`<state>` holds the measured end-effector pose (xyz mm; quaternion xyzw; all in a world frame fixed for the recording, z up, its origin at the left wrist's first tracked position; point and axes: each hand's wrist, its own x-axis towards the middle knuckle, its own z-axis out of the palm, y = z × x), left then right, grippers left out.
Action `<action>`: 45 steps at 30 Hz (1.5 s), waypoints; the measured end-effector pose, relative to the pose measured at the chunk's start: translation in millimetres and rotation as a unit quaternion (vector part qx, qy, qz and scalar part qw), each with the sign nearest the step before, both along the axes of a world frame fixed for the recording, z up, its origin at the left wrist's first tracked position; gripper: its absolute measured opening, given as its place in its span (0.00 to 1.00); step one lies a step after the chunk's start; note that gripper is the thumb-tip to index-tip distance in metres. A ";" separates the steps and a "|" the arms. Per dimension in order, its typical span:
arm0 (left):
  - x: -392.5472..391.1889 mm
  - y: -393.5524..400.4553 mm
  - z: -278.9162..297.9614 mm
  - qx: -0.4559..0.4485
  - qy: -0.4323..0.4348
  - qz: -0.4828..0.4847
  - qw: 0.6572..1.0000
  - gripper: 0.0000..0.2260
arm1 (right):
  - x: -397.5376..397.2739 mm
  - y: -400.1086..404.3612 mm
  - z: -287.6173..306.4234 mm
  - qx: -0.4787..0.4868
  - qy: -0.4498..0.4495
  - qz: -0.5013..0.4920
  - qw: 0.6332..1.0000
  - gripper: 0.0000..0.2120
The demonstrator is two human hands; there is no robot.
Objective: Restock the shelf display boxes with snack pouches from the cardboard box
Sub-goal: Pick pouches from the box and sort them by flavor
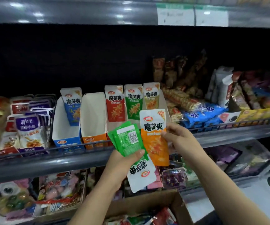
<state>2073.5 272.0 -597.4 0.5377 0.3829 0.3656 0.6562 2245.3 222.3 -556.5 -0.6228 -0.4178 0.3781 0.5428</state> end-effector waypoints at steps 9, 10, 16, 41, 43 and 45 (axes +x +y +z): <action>-8.4 21.3 14.2 0.033 0.023 0.050 0.998 0.07 | -4.9 52.5 30.7 0.009 -0.081 0.034 0.996 0.05; -13.7 24.8 15.7 0.034 0.025 0.065 0.997 0.06 | -7.0 61.3 34.3 0.009 -0.089 0.035 0.995 0.07; -51.4 46.9 26.8 0.036 -0.007 0.151 0.988 0.05 | -33.9 125.1 67.1 0.053 -0.130 0.028 0.990 0.12; -92.0 72.8 23.9 -0.032 0.001 0.136 0.990 0.05 | -87.0 255.8 52.1 0.027 -0.533 0.027 0.845 0.12; -91.8 72.2 24.8 -0.045 0.001 0.135 0.990 0.04 | -87.2 255.7 51.9 0.035 -0.529 0.018 0.848 0.12; -91.4 71.0 26.4 -0.065 -0.006 0.131 0.989 0.03 | -87.0 256.0 51.4 0.037 -0.530 0.012 0.847 0.14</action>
